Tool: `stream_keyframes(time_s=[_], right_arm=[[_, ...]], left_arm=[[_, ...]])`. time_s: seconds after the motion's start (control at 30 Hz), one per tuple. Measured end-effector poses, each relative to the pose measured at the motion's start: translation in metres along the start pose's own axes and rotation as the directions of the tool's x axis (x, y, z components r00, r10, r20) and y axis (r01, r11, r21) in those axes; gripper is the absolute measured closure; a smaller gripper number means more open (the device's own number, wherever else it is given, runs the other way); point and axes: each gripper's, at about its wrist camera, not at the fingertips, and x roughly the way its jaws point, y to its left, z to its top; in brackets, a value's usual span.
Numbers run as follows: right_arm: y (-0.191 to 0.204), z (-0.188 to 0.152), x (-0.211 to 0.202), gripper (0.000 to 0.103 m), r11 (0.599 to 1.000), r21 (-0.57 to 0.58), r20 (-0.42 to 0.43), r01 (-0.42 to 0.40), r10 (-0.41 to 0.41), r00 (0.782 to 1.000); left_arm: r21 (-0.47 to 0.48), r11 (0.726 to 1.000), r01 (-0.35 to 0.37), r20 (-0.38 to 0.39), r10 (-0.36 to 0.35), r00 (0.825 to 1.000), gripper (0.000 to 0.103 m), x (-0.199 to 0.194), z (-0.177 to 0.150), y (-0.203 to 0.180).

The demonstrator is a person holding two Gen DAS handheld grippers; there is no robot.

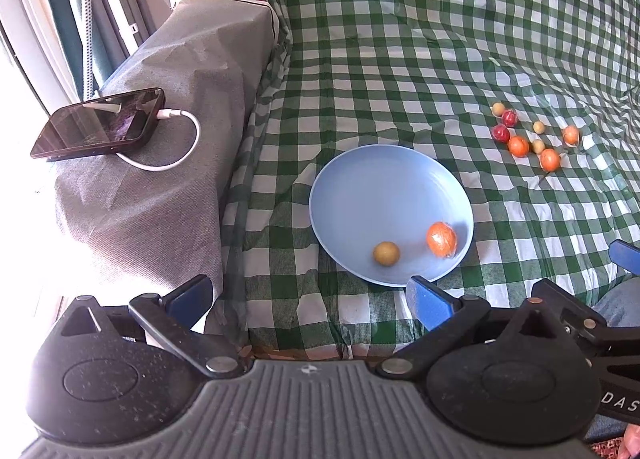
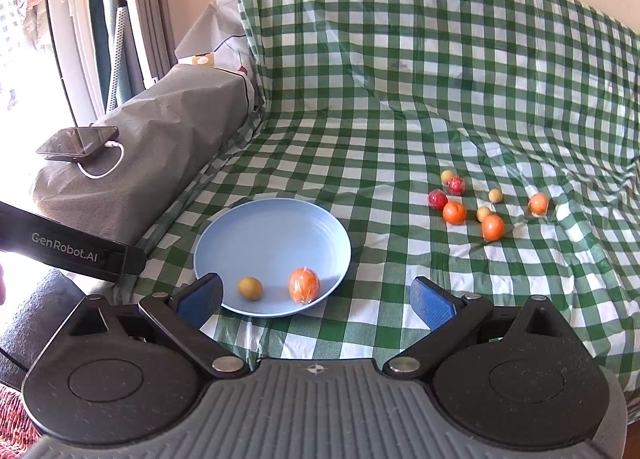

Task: Organize fruits
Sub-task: 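Open both tools to drop the orange and kiwi onto the plate, then grasp an orange with the right tool while the left tool grasps another orange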

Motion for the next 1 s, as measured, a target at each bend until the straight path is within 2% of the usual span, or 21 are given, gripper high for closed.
stream_keyframes(time_s=[0.23,0.4,0.5,0.67,0.83,1.0], right_arm=[[-0.025,0.003,0.018,0.003,0.995,0.089,-0.018,0.038,-0.036,0.999],[-0.069,0.009,0.037,0.003,0.976,0.162,-0.02,0.143,-0.142,0.99],[-0.1,0.011,0.055,0.003,0.957,0.184,-0.024,0.224,-0.224,0.974],[-0.149,0.013,0.101,0.003,0.928,0.196,-0.049,0.316,-0.313,0.949],[-0.191,0.012,0.157,0.004,0.9,0.188,-0.067,0.393,-0.387,0.92],[-0.222,0.013,0.211,0.006,0.901,0.193,-0.067,0.388,-0.383,0.921]], left_arm=[[0.042,0.999,0.006,-0.028,-0.005,1.0,0.0,0.017,0.023,-0.023],[0.081,0.996,0.04,-0.028,-0.037,0.999,0.0,0.037,0.057,-0.058],[0.121,0.991,0.055,-0.022,-0.053,0.998,0.0,0.057,0.082,-0.087],[0.232,0.97,0.071,-0.013,-0.07,0.997,0.0,0.108,0.127,-0.145],[0.28,0.954,0.105,-0.049,-0.094,0.994,0.0,0.166,0.164,-0.195],[0.252,0.954,0.163,-0.123,-0.135,0.983,0.0,0.209,0.181,-0.229]])
